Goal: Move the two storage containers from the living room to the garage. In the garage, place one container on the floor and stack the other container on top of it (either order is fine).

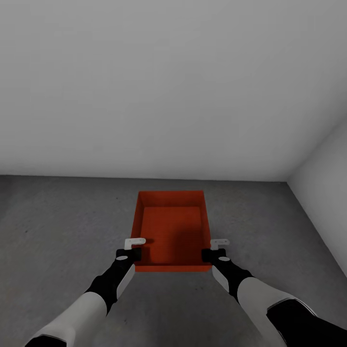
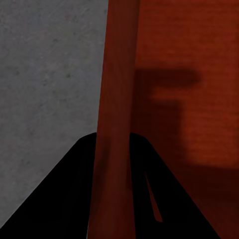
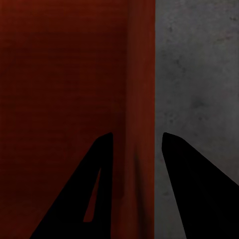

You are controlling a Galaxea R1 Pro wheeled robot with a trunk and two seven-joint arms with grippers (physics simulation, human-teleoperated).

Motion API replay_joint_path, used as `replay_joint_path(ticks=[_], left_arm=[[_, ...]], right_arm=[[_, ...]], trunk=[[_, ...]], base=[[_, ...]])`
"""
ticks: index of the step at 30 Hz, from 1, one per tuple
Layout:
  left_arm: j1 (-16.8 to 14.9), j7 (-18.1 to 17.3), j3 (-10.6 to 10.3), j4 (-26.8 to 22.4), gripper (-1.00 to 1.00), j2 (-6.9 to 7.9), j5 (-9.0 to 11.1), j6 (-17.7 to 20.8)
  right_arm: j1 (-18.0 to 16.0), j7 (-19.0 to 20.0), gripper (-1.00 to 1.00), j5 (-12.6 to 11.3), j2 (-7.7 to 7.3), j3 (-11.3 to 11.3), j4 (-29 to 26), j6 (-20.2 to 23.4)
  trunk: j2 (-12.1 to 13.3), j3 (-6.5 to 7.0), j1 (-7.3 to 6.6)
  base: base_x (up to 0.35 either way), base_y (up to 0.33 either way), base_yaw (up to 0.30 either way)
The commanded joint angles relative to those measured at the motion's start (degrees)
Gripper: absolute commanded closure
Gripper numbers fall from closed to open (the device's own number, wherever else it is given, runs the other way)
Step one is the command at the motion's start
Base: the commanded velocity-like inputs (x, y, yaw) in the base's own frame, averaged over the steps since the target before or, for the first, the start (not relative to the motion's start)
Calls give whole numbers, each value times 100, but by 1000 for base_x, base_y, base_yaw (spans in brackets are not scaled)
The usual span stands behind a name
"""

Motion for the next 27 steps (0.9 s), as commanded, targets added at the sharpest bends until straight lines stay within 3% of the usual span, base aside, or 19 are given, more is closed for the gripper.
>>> replay_joint_path(ticks=[1,27], left_arm=[[-6,376,96,-34,100,12,-113,44],[-6,376,96,-36,100,12,-113,44]], right_arm=[[-3,-45,100,-78,-70,-108,132,-23],[-3,-45,100,-75,-70,-108,132,-32]], trunk=[[-44,-22,23],[-1087,-489,594]], base=[[0,0,0],[0,0,0]])
